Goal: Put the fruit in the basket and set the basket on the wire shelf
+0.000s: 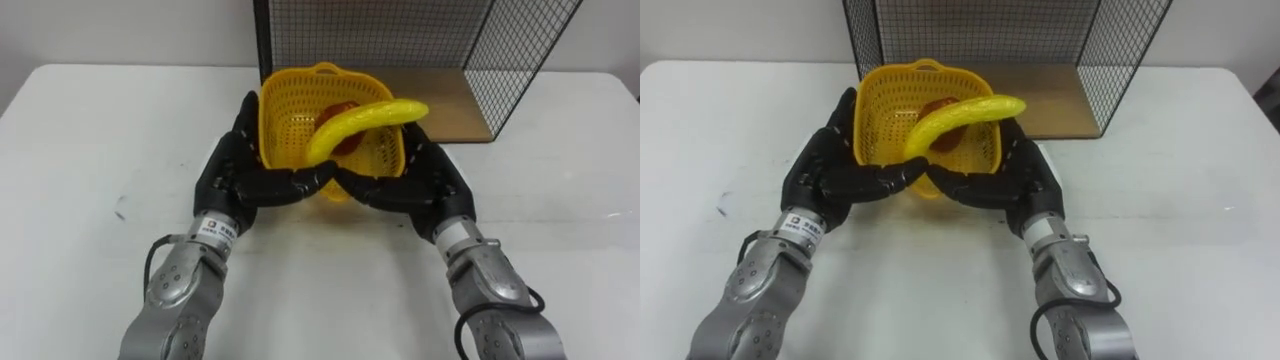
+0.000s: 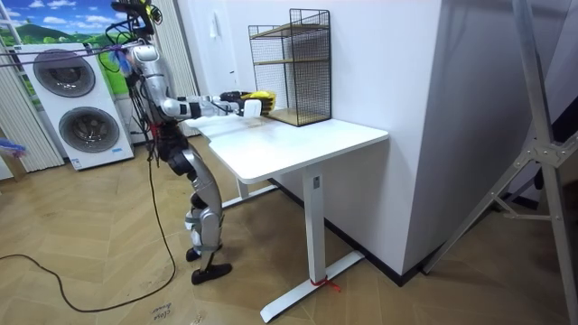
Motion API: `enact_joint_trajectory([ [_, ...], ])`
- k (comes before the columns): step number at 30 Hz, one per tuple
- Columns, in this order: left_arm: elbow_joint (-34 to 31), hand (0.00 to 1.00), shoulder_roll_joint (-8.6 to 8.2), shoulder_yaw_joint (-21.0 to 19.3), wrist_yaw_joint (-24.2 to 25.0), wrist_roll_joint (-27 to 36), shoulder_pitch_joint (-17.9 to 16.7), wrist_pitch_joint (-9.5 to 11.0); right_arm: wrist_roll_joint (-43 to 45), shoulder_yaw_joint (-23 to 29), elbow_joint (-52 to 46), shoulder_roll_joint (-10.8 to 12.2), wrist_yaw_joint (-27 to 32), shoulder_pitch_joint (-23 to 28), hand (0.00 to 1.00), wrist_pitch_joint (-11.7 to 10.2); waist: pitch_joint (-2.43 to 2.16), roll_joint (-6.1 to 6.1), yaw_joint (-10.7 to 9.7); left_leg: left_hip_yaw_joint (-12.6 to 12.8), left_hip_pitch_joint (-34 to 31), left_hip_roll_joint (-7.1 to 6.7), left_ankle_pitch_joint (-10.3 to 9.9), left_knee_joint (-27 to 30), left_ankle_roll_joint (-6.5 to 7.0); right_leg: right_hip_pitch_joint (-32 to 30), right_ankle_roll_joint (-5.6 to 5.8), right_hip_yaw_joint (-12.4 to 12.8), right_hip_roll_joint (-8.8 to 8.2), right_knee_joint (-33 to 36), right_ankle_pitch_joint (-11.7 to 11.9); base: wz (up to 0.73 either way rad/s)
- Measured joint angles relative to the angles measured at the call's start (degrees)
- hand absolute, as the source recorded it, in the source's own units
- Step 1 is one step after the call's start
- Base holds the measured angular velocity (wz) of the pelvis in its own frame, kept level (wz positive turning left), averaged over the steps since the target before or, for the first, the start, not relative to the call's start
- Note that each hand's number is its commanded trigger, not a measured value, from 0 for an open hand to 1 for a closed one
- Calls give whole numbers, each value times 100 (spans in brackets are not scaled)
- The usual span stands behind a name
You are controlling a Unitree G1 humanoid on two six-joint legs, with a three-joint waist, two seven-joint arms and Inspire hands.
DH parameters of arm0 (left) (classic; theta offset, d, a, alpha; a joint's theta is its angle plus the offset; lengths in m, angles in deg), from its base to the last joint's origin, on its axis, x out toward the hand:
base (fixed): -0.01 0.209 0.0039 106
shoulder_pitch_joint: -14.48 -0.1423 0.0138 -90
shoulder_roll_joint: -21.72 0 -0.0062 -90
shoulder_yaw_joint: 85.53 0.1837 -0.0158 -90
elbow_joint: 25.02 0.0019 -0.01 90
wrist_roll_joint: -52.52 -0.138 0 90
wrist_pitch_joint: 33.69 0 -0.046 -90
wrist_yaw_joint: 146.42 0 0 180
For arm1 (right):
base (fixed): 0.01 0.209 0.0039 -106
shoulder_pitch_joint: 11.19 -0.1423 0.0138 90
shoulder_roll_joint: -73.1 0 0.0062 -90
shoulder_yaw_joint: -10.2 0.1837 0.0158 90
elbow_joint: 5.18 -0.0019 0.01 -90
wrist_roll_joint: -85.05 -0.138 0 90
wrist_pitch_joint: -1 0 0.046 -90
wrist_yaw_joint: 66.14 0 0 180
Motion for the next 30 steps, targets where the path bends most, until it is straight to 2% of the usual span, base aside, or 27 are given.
enact_joint_trajectory([
  [1,2,0,-15,-35,-3,-2,1,-21,-15,-1,0,15,-13,-51,0,0,1,44,-39,-31,33,44,25,-66,-32,81,-17,-9,62,-141,77,0],
  [5,0,0,-25,-82,-21,-18,1,-51,-4,-1,0,51,-29,-100,0,9,-2,46,-77,-59,112,204,60,-188,-88,318,-84,-115,198,-555,271,2],
  [8,-3,0,-27,-105,-35,-42,0,-92,-9,0,1,47,-67,-101,0,16,-2,45,-86,-53,210,265,71,-318,-107,474,-97,-132,297,-776,376,-4],
  [11,-3,0,-25,-126,-39,-90,0,-123,-10,1,1,56,-92,-120,0,16,-1,40,-49,12,339,304,95,-450,-118,584,-92,6,374,-943,464,-12],
  [21,-57,0,2,-112,-43,-151,-1,-124,-14,7,1,68,-126,-130,0,16,-7,41,-74,18,357,384,109,-525,-130,761,-99,11,476,-1383,644,-2],
  [30,-35,0,5,-145,-243,-153,2,-218,30,-11,56,151,-64,-192,0,16,-3,49,-92,161,539,462,179,-706,-158,941,-124,147,568,-1646,837,-8],
])
